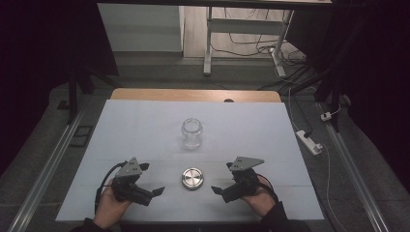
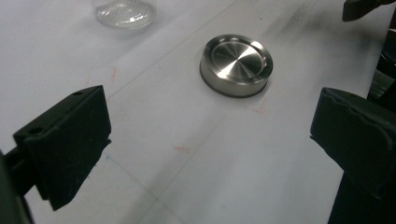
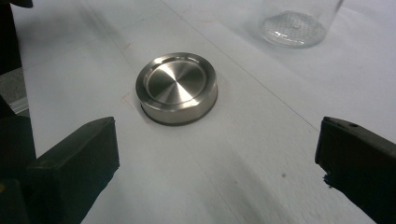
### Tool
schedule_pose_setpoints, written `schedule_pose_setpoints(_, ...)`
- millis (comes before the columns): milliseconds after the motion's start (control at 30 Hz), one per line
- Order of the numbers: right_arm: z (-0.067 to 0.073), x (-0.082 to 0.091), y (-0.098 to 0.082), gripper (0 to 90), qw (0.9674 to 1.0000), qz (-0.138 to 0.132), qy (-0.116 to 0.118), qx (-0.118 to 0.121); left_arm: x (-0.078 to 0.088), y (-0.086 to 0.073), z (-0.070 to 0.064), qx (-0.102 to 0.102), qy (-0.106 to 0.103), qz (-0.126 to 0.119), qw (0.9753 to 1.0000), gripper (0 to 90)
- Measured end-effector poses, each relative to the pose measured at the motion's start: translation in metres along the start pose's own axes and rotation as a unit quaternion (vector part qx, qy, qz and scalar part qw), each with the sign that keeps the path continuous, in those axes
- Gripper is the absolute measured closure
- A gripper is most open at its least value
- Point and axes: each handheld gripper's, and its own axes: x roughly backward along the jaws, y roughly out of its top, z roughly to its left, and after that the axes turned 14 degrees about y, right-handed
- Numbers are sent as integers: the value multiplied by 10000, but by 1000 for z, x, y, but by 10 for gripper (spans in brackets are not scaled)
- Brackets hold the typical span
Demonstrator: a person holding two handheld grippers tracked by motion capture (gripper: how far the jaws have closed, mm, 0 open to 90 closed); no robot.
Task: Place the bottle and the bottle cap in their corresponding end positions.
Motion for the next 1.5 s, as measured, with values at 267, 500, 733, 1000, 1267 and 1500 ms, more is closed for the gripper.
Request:
schedule_pose_setpoints(267,0,16,-10,0,9998,-24,-150,-115,13,-14,2,157,75,22,9998,0)
schedule_pose_setpoints(500,-3,36,-23,0,9989,-70,-377,-263,28,-28,8,311,259,55,9992,0)
schedule_pose_setpoints(733,-4,58,-39,0,9966,-189,-636,-484,44,-46,15,508,529,122,9972,0)
schedule_pose_setpoints(1000,-4,83,-59,0,9918,-340,-895,-841,59,-68,22,817,679,214,9941,0)
schedule_pose_setpoints(1267,1,96,-75,0,9881,-211,-1146,-1009,69,-81,24,904,964,394,9904,0)
schedule_pose_setpoints(1500,3,102,-79,0,9861,-317,-1186,-1117,67,-81,24,896,980,513,9898,0)
